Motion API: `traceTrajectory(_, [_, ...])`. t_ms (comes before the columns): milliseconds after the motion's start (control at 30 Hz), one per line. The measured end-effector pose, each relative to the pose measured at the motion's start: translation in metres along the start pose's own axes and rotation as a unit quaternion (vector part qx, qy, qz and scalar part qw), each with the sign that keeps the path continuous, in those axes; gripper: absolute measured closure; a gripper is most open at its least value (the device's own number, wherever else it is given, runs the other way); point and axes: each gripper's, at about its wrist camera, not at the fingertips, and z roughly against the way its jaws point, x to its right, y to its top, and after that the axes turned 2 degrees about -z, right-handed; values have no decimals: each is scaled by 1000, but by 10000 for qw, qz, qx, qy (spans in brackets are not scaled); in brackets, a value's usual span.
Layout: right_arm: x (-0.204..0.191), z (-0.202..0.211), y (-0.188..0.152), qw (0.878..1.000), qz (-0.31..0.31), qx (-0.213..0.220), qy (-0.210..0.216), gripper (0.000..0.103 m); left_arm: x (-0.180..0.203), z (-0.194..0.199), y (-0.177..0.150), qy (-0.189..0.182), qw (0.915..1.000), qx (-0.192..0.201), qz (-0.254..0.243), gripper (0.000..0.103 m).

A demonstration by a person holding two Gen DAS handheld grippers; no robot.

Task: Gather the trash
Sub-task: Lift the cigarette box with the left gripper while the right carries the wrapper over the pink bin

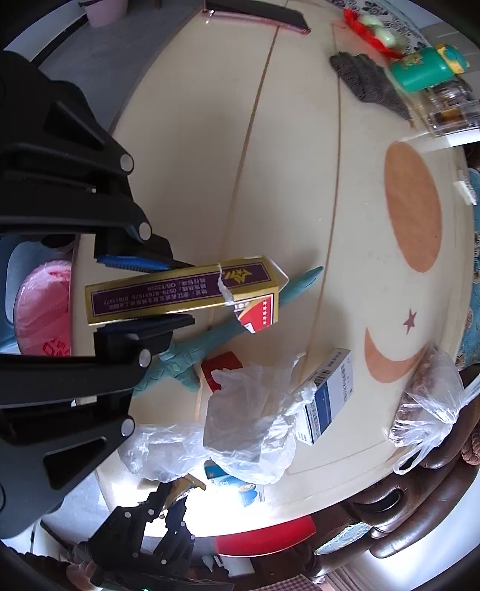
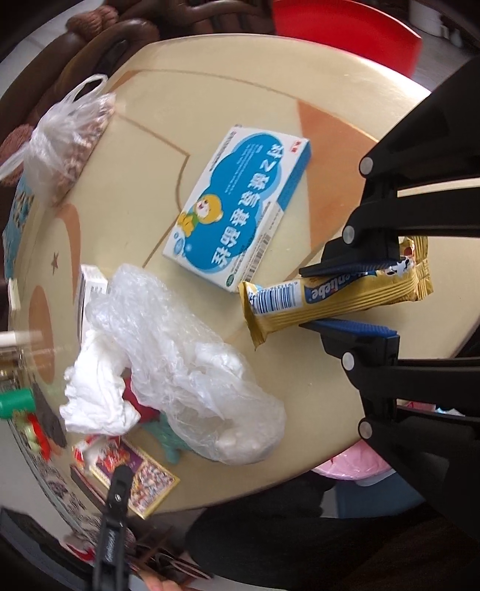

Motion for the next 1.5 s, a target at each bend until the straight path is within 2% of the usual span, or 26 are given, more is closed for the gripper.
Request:
traceTrajectory(167, [0,14,0,9986,-415,130,-290,82,1,12,-4,44,9998,174,-125,81])
traceTrajectory(300, [0,37,-1,9953,-749,422,-445,82,2,27,-10,9,9992,320,-219,81])
traceTrajectory(500, [-17,82,1,9877,-1182,942,-403,82,9,55,-23,-87,9974,573,-439,81])
traceTrajectory(700, [-40,112,-7,9809,-1424,1236,-487,82,23,83,-46,-167,9937,773,-790,81])
traceTrajectory(1100, [-100,143,-43,9784,-1484,1327,-548,82,54,115,-110,-334,9835,936,-1514,81])
traceTrajectory(1500, [-134,146,-79,9768,-1582,1333,-555,82,69,117,-156,-445,9747,885,-2003,81])
